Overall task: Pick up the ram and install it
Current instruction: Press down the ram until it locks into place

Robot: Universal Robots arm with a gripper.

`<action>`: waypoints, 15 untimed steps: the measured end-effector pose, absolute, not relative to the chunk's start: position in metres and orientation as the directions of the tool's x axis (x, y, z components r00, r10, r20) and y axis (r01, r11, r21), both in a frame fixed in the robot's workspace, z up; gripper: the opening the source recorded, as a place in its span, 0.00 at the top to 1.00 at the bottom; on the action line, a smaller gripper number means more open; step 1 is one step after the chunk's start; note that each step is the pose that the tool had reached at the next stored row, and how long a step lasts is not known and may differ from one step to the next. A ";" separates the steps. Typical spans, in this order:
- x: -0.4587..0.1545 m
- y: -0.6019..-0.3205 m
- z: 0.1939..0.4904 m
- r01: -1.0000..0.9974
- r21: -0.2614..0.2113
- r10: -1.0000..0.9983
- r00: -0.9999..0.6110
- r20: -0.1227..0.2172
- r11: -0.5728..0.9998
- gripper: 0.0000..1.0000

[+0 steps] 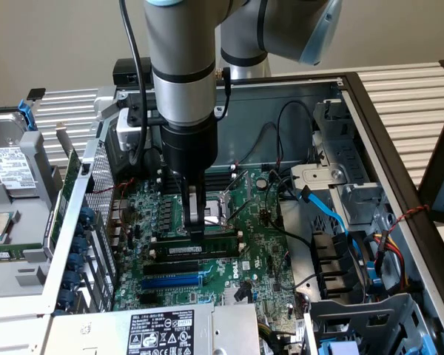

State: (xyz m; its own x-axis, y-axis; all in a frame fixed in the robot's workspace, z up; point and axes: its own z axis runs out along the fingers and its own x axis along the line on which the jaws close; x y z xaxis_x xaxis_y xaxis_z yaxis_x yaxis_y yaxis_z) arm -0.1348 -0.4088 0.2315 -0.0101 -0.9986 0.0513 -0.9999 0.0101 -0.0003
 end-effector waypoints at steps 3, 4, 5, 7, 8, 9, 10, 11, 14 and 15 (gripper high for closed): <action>-0.135 -0.409 0.231 -1.000 0.000 -0.999 -0.010 0.051 0.010 0.89; -0.135 -0.409 0.231 -1.000 0.000 -0.999 -0.010 0.051 0.010 0.89; -0.135 -0.409 0.230 -1.000 0.000 -0.999 -0.010 0.051 0.010 0.89; -0.135 -0.409 0.230 -1.000 0.000 -0.999 -0.010 0.052 0.010 0.89; -0.135 -0.409 0.230 -1.000 0.000 -0.999 -0.010 0.051 0.010 0.89; -0.135 -0.409 0.230 -1.000 0.000 -0.999 -0.010 0.051 0.010 0.89; -0.135 -0.409 0.230 -1.000 0.000 -0.999 -0.010 0.051 0.010 0.89; -0.135 -0.409 0.230 -1.000 0.000 -0.999 -0.010 0.051 0.010 0.89; -0.135 -0.409 0.230 -1.000 0.000 -0.999 -0.010 0.051 0.010 0.89; -0.135 -0.409 0.230 -1.000 0.000 -0.999 -0.010 0.051 0.010 0.89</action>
State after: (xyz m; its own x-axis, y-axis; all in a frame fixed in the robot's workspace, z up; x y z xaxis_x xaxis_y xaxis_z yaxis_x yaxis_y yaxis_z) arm -0.1348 -0.4087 0.2297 -0.0101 -0.9986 0.0513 -0.9999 0.0101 -0.0004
